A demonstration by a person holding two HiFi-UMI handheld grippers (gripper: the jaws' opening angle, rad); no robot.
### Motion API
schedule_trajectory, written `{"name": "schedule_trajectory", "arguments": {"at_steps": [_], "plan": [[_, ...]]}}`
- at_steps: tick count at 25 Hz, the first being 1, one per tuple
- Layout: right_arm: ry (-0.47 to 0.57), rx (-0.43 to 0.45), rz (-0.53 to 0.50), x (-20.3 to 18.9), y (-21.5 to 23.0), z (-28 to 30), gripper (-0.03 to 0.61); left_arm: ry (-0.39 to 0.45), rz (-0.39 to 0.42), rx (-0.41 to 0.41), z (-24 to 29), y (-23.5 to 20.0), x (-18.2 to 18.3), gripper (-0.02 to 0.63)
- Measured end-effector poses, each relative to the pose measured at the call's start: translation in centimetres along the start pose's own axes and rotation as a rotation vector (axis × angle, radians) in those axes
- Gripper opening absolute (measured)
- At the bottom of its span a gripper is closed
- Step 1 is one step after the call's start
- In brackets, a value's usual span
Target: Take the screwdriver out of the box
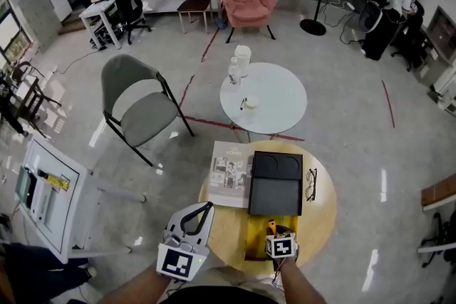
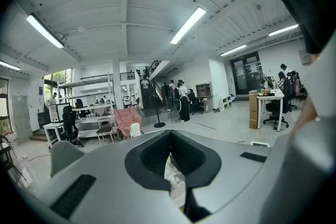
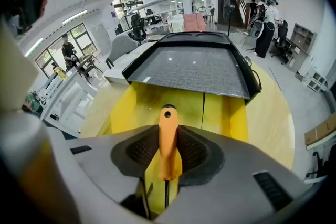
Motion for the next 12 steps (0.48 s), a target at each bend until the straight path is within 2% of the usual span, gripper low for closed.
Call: {"name": "schedule_trajectory", "arguments": {"at_steps": [6, 12], "plan": [[0.128, 0.077, 0.080, 1.4, 0.2, -2.9, 0.123, 0.018, -0.010, 0.005, -0.5, -0.1, 0.7, 0.012], [0.248, 0.121, 0.060, 2.9, 0.2, -6.5, 0.123, 0.015, -0.045, -0.012, -0.5, 0.9, 1.2, 0.012]]}}
Point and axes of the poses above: the fingertips, and each gripper's own axes: z forward along the fingers, y to its right, x out of its top, the point moved 1 cm from there along -z, backward along the fingers, and after that the axes turned 3 degrees about z, right-handed, at the moved point
